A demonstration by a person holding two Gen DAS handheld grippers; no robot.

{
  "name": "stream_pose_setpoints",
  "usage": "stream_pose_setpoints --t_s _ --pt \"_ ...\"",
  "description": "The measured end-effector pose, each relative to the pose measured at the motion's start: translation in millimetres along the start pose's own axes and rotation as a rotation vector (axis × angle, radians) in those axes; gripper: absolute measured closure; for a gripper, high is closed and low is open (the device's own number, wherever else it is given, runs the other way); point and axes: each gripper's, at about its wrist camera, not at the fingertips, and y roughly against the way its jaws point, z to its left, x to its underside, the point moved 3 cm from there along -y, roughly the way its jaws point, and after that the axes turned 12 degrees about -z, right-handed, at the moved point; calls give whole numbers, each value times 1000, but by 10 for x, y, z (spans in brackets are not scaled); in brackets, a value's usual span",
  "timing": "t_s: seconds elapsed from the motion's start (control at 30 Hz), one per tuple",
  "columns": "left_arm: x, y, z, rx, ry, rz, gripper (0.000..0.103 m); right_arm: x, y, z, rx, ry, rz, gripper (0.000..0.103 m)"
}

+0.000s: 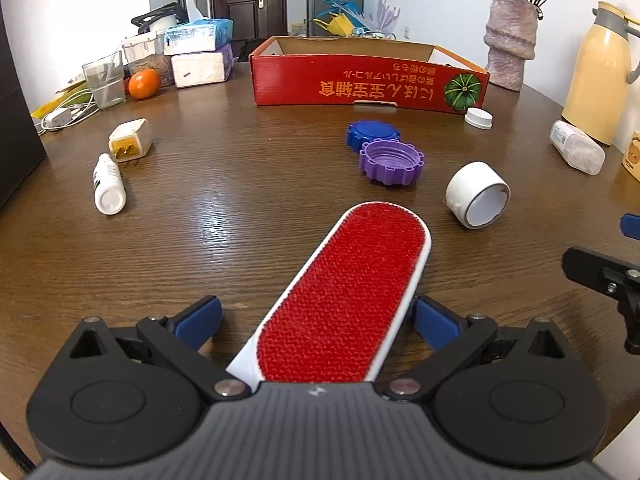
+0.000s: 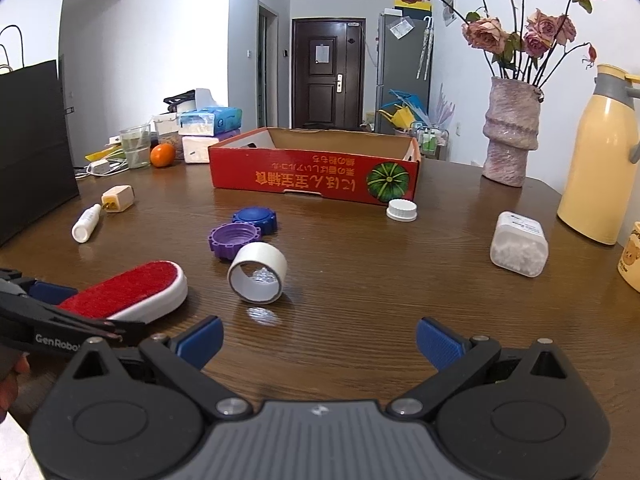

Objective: Organize rigid objects
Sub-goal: 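Close the left tool on the red lint brush and lift it, then grasp the white tape roll with the right tool while the left tool holds the brush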

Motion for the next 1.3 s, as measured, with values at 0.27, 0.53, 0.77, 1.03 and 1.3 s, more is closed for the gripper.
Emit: stream_pose_setpoints --t_s 0.27,0.53,0.77,1.03,1.3 --pt "-19 85 -24 10 -1 -44 42 23 -76 32 -9 1 17 0" --pt "-24 110 -9 8 13 -51 46 35 -127 47 -13 0 28 0" --pt "-28 107 -4 9 21 -50 46 44 -158 57 -16 0 34 0" --pt "-44 113 12 8 25 -49 47 4 -216 79 -22 4 29 0" --pt "-108 147 58 -1 28 -68 47 -57 -358 161 -40 10 23 0"
